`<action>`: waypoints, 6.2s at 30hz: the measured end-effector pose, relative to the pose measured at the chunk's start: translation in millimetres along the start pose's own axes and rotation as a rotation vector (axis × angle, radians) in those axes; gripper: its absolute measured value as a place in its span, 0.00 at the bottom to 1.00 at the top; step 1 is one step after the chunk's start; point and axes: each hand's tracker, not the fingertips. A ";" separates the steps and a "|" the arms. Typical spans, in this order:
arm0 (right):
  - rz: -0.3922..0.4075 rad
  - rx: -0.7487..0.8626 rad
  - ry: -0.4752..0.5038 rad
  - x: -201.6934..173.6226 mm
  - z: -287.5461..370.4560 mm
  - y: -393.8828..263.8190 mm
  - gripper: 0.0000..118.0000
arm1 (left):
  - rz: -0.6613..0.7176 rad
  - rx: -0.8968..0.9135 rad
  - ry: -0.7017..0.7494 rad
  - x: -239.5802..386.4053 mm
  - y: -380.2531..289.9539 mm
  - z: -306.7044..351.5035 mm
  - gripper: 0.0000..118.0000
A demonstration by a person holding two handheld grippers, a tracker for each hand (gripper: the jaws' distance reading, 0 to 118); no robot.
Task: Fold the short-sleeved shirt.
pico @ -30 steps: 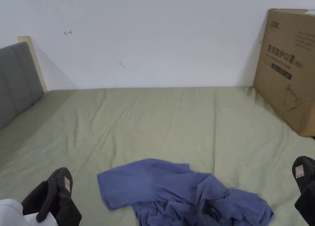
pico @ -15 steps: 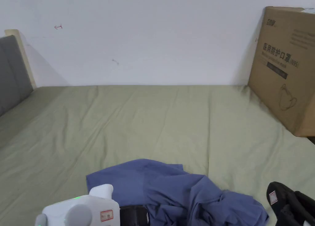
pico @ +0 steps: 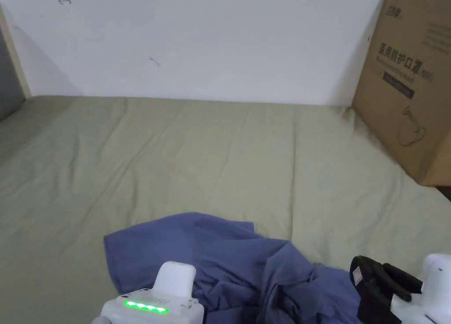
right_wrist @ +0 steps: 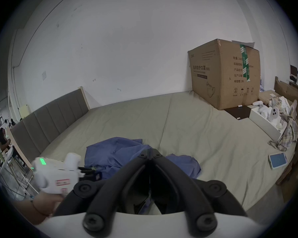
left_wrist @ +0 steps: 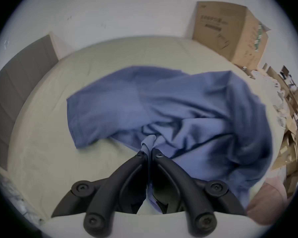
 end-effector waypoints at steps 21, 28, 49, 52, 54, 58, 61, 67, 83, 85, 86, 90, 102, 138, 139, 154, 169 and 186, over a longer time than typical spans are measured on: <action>0.539 -0.901 0.076 -143.3 -421.6 21.2 0.93 | 0.367 0.143 -0.120 -81.9 -13.9 63.8 0.04; 0.507 -0.839 0.199 -136.2 -395.5 20.2 0.19 | 0.408 0.139 -0.130 -91.4 -17.3 57.2 0.04; 0.107 -0.224 0.171 21.4 -60.3 273.5 0.02 | 0.226 0.438 0.051 -148.5 102.4 235.5 0.04; 0.050 -0.165 0.158 34.3 -23.0 305.0 0.02 | 0.197 0.469 0.059 -147.0 136.4 258.3 0.04; 0.067 -0.110 0.130 38.7 -3.3 325.1 0.02 | 0.188 0.500 0.037 -146.2 159.5 271.9 0.04; 0.075 -0.044 0.092 41.3 21.4 360.7 0.02 | 0.119 0.542 0.070 -138.8 200.1 286.4 0.04; 0.046 0.041 0.039 39.6 32.4 387.4 0.02 | 0.080 0.574 0.083 -134.4 227.0 286.9 0.04; 0.065 0.116 -0.043 42.3 12.2 438.4 0.02 | 0.132 0.568 0.085 -134.6 283.7 262.6 0.04; 0.114 0.148 -0.214 74.0 -127.0 477.0 0.02 | 0.195 0.578 0.053 -135.8 378.7 105.9 0.04; 0.127 0.127 -0.214 77.8 -140.6 466.7 0.02 | 0.204 0.567 0.067 -136.1 379.3 89.0 0.04; 0.129 0.111 -0.212 81.2 -147.3 458.1 0.02 | 0.205 0.555 0.073 -135.9 376.8 80.5 0.04; 0.134 0.011 -0.223 96.0 -176.3 388.9 0.02 | 0.184 0.420 0.064 -132.6 340.7 41.2 0.04; -0.049 -0.466 -0.102 167.3 -118.2 52.3 0.02 | 0.072 -0.088 -0.086 -128.8 66.4 1.1 0.04; -0.030 0.274 0.045 47.4 88.1 51.7 0.43 | 0.178 0.676 0.083 -45.1 -15.4 233.3 0.28; -0.009 0.277 0.001 37.5 85.5 53.6 0.00 | 0.169 0.684 0.137 -41.4 -16.8 235.4 0.00; -0.018 0.098 0.104 46.2 33.8 45.3 0.00 | 0.225 -0.034 0.082 -170.4 79.7 28.9 0.48; -0.009 -0.072 0.071 59.7 -27.0 22.6 0.00 | 0.125 -0.173 0.250 -181.7 57.3 -116.4 0.95; -0.051 -0.201 0.071 139.1 -141.5 115.5 0.15 | 0.108 0.175 0.082 -147.2 67.4 -7.3 0.03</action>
